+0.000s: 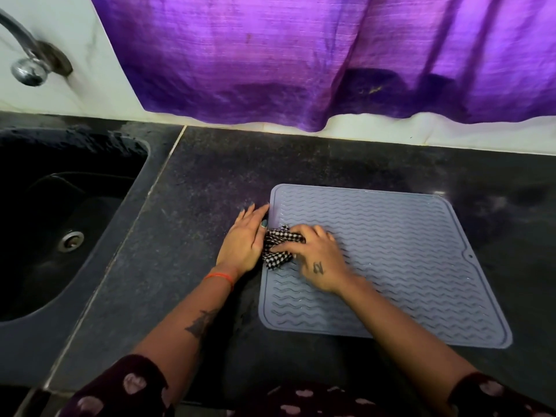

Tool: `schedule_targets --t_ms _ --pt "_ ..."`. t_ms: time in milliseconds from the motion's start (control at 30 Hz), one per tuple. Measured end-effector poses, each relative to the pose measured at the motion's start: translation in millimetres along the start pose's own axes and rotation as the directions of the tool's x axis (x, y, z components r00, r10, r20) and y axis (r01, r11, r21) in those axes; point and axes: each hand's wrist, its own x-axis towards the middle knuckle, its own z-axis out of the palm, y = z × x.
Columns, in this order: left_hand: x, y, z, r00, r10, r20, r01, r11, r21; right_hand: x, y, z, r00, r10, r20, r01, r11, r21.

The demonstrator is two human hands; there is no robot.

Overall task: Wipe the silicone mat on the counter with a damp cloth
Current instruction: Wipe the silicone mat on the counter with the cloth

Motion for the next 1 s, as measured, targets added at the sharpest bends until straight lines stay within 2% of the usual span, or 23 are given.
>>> schedule_targets --t_ms 33,133,267,367,500,600,700,833,933,1000 --pt "0.4 0.0 0.7 1.000 -0.003 0.004 0.003 1.000 0.011 5.9 3.7 -6.2 1.000 -0.001 0.006 0.001 1.000 0.027" --pt "1.3 -1.7 2.2 1.000 -0.009 0.002 0.009 0.999 0.038 21.2 8.1 -8.0 0.991 0.064 -0.114 -0.063 0.998 0.009" --pt "1.7 -3.4 4.1 1.000 -0.017 0.002 0.017 0.997 0.072 24.0 7.1 9.0 0.996 0.065 -0.062 -0.071 0.992 -0.108" --pt "2.0 -3.1 4.7 1.000 -0.020 -0.006 0.020 0.996 0.088 35.0 16.0 -2.5 0.999 0.030 0.024 -0.027 0.996 -0.083" --pt "2.8 -5.6 5.3 1.000 -0.029 -0.001 0.029 0.994 0.103 47.2 16.5 -5.1 0.992 0.102 -0.079 -0.109 0.991 -0.078" --pt "2.9 -5.8 6.0 1.000 -0.026 0.007 0.025 0.992 0.121 47.2 12.3 7.8 0.992 0.120 -0.046 -0.125 0.981 -0.151" --pt "3.0 -4.8 6.5 0.999 -0.033 0.012 0.032 0.990 0.135 62.2 22.1 -5.7 0.996 0.082 0.024 -0.078 0.989 -0.128" --pt "3.4 -4.6 6.8 0.999 -0.036 0.009 0.034 0.987 0.158 78.7 28.9 -8.2 0.992 0.121 -0.039 -0.125 0.979 -0.158" --pt "3.4 -4.8 7.2 0.999 -0.029 0.016 0.026 0.985 0.172 80.9 30.0 4.0 0.992 0.127 0.016 -0.121 0.972 -0.201" --pt "3.9 -5.1 7.3 1.000 -0.028 0.015 0.025 0.985 0.173 90.3 36.8 -5.1 0.993 0.103 0.062 -0.091 0.982 -0.166"
